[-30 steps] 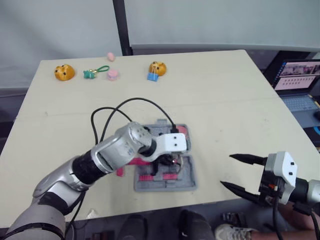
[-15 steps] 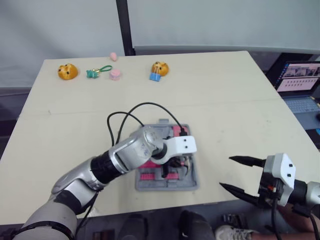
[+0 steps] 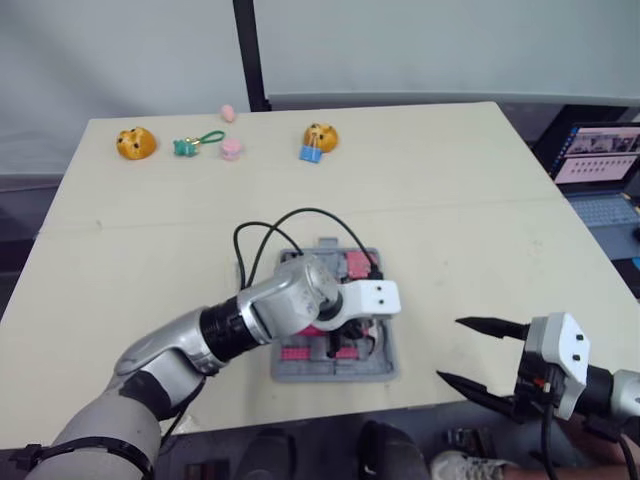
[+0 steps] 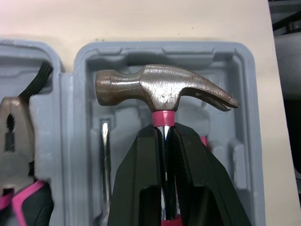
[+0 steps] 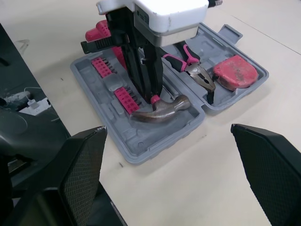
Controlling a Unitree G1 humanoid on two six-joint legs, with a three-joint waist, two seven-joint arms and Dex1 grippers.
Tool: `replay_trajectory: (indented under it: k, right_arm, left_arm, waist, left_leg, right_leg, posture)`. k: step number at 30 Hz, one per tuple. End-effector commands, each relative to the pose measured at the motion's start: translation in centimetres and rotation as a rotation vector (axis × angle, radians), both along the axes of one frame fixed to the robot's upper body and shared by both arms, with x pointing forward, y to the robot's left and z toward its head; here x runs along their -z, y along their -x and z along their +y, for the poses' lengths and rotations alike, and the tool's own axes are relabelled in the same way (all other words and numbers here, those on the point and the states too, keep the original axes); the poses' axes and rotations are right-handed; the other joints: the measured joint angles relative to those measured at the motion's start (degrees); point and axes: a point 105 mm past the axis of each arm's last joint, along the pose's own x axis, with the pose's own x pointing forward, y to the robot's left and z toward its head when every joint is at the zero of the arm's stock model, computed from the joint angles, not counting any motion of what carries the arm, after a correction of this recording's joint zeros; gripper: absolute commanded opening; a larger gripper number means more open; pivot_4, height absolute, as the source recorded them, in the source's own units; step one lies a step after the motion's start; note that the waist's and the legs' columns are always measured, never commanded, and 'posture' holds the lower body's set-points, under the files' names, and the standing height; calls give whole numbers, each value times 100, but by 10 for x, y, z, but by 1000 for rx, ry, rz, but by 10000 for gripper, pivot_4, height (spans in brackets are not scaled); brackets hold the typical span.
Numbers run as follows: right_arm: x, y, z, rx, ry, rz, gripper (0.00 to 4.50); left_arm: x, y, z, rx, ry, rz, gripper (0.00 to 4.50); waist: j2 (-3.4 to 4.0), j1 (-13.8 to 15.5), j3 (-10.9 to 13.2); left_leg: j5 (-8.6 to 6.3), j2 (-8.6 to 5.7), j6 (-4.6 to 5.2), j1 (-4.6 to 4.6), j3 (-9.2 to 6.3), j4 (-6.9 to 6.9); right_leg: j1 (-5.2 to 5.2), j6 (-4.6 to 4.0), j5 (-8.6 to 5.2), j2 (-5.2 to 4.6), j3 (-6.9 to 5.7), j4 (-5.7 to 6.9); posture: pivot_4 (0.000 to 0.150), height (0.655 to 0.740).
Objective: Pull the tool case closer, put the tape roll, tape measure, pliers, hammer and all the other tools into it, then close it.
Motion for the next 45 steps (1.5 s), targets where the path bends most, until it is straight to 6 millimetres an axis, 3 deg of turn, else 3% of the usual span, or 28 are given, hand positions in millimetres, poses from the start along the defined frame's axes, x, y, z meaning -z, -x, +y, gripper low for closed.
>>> replay_trajectory:
  k: [1,25,32,38,41,45]
  right_arm:
    - [-10,1,0,10,14,-57,45000]
    - [-12,5,0,44,18,-53,45000]
    - [-12,4,0,36,17,-55,45000]
    - [-13,2,1,17,14,-54,45000]
    - [-14,1,2,7,14,-52,45000]
    - [-15,1,3,-1,9,-50,45000]
  left_arm:
    - [-9,-2,-11,20,15,-38,337]
    - [-1,-10,-18,9,-32,-38,337]
    - [-21,-14,-13,-50,6,-34,32125]
    - [-44,-8,-11,-107,108,55,32125]
    - [-67,-11,-14,-146,272,81,32125]
    - [-94,-33,-2,-207,552,29,32125]
  waist:
    - [0,1,0]
    - [2,10,-1]
    - [2,-1,-1]
    - [3,1,-2]
    - [3,-3,-2]
    - [7,-15,-4]
  left_leg:
    - [0,0,1,0,0,0]
    - [-3,-1,6,0,0,5]
    - [-4,-1,7,0,0,5]
    - [-4,0,7,-1,-1,4]
    - [-4,0,7,-4,-3,6]
    - [-4,1,7,-3,-6,6]
  right_leg:
    - [0,0,0,0,0,0]
    - [2,1,0,-2,1,0]
    - [2,1,1,-2,0,0]
    - [1,1,0,-2,0,0]
    - [1,1,1,-2,-1,-1]
    - [2,1,1,-2,-3,-1]
  posture:
    - [1500,7400]
    - [1500,7400]
    - [1500,7400]
    - [1500,7400]
    - [1500,7400]
    - [1500,7400]
